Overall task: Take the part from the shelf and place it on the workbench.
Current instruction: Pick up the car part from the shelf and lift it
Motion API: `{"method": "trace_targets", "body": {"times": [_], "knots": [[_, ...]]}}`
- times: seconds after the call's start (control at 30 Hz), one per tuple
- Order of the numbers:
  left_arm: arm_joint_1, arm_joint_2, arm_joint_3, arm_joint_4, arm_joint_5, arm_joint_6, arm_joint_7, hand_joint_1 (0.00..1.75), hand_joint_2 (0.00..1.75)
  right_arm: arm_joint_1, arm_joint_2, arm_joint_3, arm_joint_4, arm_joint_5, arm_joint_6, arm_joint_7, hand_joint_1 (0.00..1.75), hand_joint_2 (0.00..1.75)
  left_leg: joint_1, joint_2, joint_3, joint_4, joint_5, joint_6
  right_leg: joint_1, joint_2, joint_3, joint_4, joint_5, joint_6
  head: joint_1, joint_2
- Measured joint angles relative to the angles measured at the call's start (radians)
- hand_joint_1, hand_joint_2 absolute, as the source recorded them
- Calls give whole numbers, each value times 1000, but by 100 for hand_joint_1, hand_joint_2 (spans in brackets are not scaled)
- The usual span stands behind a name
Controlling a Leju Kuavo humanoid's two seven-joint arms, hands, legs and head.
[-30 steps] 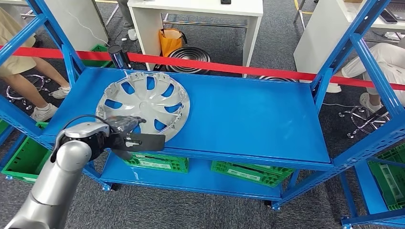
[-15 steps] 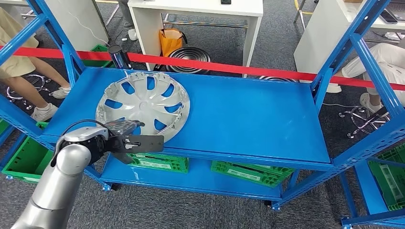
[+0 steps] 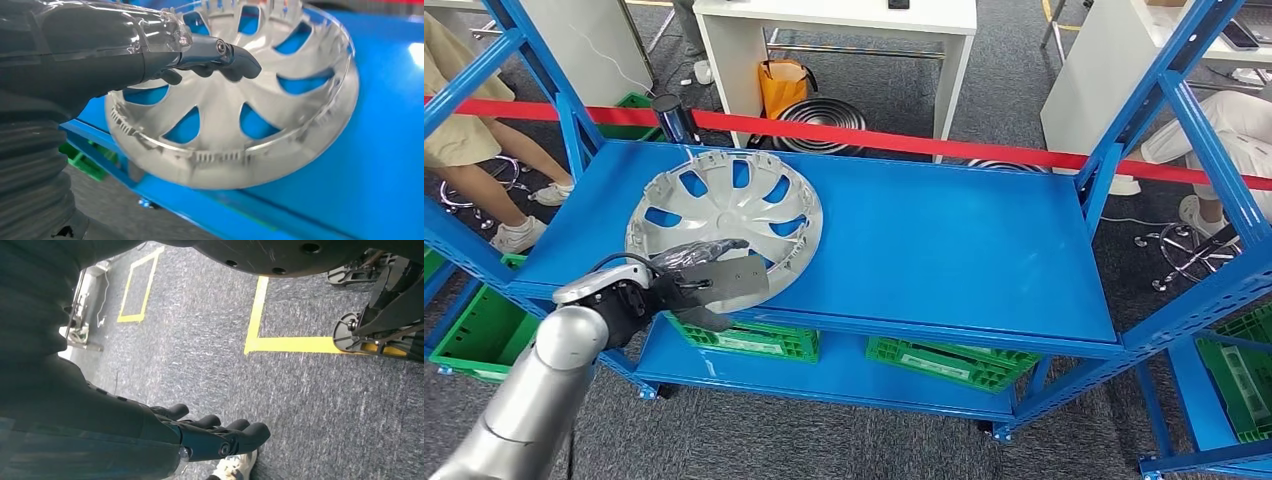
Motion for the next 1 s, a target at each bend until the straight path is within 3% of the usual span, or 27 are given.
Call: {"method": "trace_targets", "body": {"times": [0.27,0.57,0.7,1.0], "knots": [[-31,138,-174,36,74,326,0,0,175,-1,0,0,0,9,0,0,0,175,0,-4,0,0,0,0,1,-1,0,0,0,0,0,0],[-96,234,-359,69,35,543,0,0,175,-1,0,0,0,11,0,0,0,175,0,-7,0,0,0,-1,1,-4,0,0,0,0,0,0],[-105,257,-415,104,35,583,0,0,175,-1,0,0,0,15,0,0,0,175,0,-7,0,0,0,-1,1,-4,0,0,0,0,0,0],[-100,275,-480,263,41,567,0,0,175,-7,2,2,0,30,1,12,0,175,0,0,-1,0,0,-1,1,-3,0,0,0,0,0,0]]}}
